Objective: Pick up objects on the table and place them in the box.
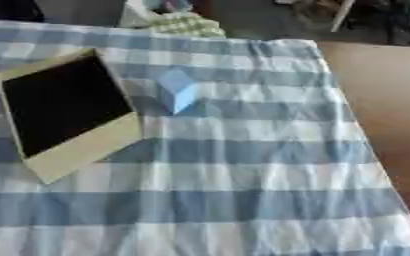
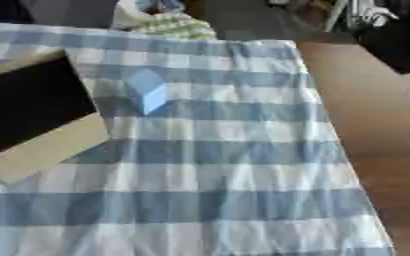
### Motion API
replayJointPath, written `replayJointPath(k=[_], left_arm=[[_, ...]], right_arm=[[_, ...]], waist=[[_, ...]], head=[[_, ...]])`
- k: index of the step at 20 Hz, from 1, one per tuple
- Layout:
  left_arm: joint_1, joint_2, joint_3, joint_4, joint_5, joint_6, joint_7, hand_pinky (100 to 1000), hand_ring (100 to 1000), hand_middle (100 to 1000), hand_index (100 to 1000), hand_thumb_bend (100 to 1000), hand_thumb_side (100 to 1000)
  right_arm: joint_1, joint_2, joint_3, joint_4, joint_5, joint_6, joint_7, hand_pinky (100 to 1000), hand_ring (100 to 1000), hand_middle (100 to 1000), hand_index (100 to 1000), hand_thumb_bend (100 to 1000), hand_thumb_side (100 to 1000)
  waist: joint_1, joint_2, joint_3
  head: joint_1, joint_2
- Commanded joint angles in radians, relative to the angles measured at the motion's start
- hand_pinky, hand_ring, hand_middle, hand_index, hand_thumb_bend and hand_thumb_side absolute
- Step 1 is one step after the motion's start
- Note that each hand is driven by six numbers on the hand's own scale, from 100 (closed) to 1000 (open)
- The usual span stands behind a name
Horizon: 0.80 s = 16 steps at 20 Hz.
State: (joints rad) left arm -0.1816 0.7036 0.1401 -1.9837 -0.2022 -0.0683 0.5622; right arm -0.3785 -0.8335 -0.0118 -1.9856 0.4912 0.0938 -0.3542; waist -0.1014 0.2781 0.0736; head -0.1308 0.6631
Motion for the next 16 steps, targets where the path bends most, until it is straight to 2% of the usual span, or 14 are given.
replayJointPath(k=[1,8,13,16], left_arm=[[-0.002,0.013,0.011,-0.016,-0.003,-0.002,-0.003,806,801,754,827,647,734],[0.002,0.008,0.011,-0.016,-0.006,-0.004,-0.006,805,804,756,827,647,734],[0.005,0.005,0.011,-0.016,-0.007,-0.003,-0.007,804,804,756,827,642,734],[0.008,0.004,0.01,-0.016,-0.008,-0.004,-0.008,804,804,757,826,638,734]], right_arm=[[-0.014,-0.044,-0.006,-0.014,-0.005,-0.001,0.008,798,847,817,859,100,801],[-0.022,-0.046,0.003,-0.014,-0.005,-0.004,0.023,800,851,819,860,100,814],[-0.05,-0.067,0.026,-0.014,-0.004,-0.009,0.06,805,854,821,861,100,831],[-0.072,-0.086,0.046,-0.014,-0.004,-0.007,0.097,809,856,823,862,100,869]], waist=[[0.005,-0.017,-0.002],[0.009,-0.012,-0.001],[0.018,-0.012,-0.003],[0.021,-0.012,-0.003]], head=[[-0.005,0.015],[-0.022,0.039],[0.03,0.045],[0.036,0.041]])
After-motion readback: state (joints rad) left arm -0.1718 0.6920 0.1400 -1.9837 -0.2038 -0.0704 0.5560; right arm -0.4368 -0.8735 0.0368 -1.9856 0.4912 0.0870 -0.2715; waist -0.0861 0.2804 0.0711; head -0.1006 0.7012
